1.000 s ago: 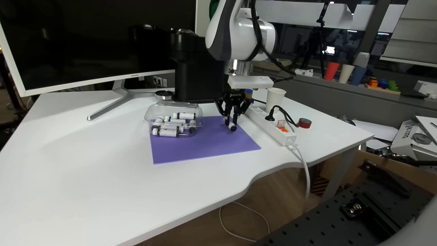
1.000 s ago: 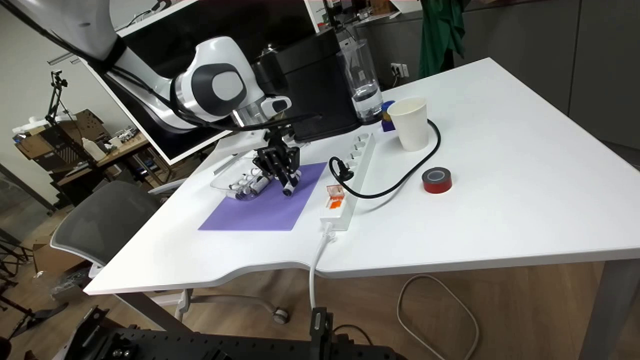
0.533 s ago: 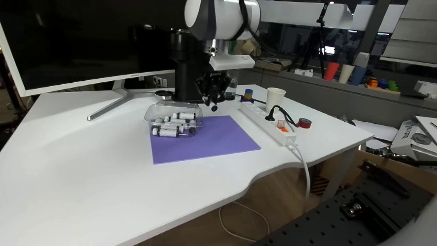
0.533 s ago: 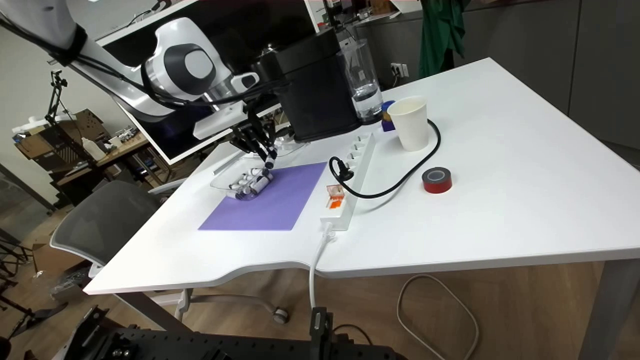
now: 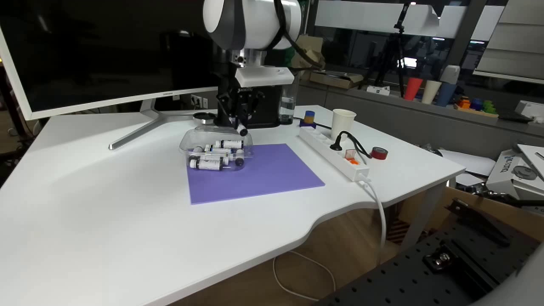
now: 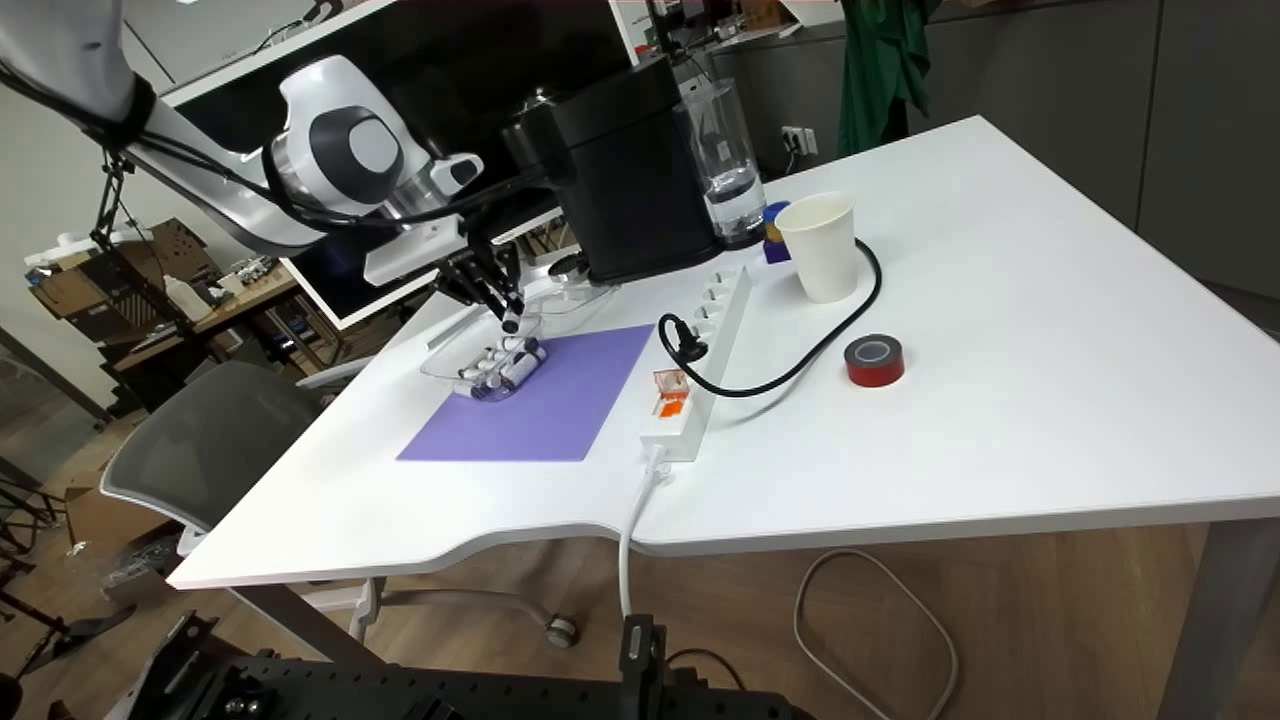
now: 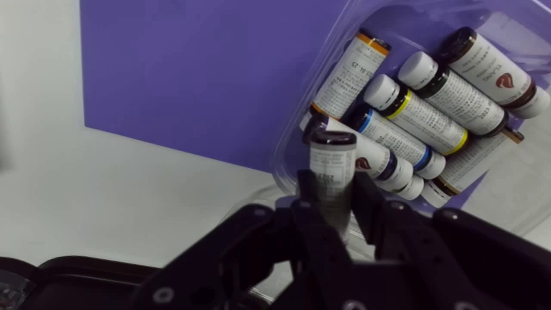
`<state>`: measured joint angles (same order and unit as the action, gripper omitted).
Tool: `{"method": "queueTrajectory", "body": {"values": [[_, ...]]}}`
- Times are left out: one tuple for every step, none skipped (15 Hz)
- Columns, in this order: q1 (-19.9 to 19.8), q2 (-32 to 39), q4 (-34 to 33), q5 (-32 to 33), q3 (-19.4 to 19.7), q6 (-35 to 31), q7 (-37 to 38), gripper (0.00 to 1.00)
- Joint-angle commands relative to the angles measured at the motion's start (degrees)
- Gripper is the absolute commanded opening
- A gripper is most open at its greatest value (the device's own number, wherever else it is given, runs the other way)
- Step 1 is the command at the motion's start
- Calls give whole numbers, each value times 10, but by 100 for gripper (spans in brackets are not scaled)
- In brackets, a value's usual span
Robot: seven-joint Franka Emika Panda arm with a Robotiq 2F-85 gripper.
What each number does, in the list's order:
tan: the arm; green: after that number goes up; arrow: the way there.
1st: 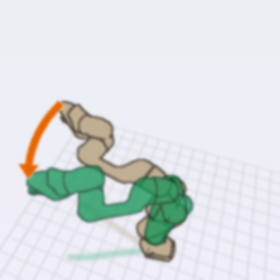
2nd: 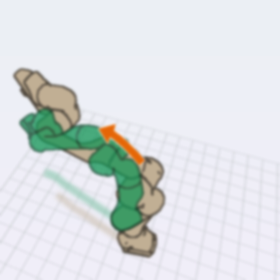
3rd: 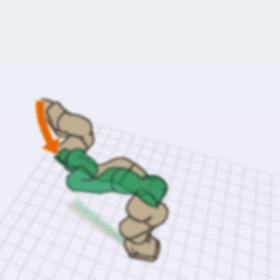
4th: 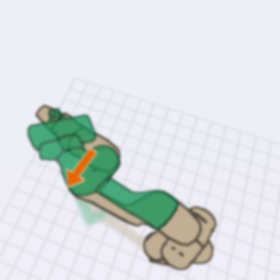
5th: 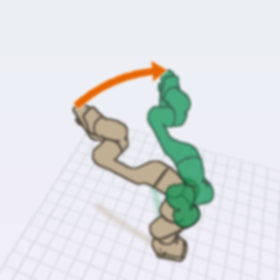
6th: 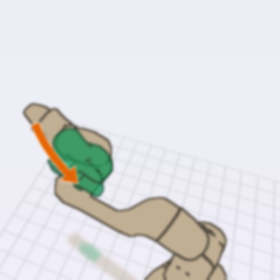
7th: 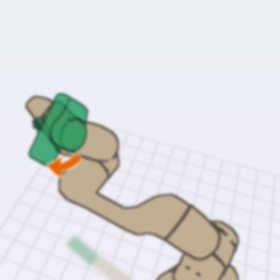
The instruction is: Pick up the vial and put it in the transparent bowl
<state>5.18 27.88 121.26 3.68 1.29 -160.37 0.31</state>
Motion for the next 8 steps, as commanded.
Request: {"method": "queueTrajectory", "body": {"values": [[21, 29, -20, 7, 12, -18, 42, 7], [24, 35, -21, 5, 12, -21, 46, 7], [28, 40, -21, 4, 11, -24, 48, 7], [29, 44, -20, 3, 10, -26, 47, 7], [31, 47, -21, 2, 9, -25, 47, 52], [32, 46, -20, 1, 8, -26, 46, 53], [33, 45, -20, 1, 9, -26, 46, 58], [36, 43, -18, 2, 12, -28, 49, 67]]}}
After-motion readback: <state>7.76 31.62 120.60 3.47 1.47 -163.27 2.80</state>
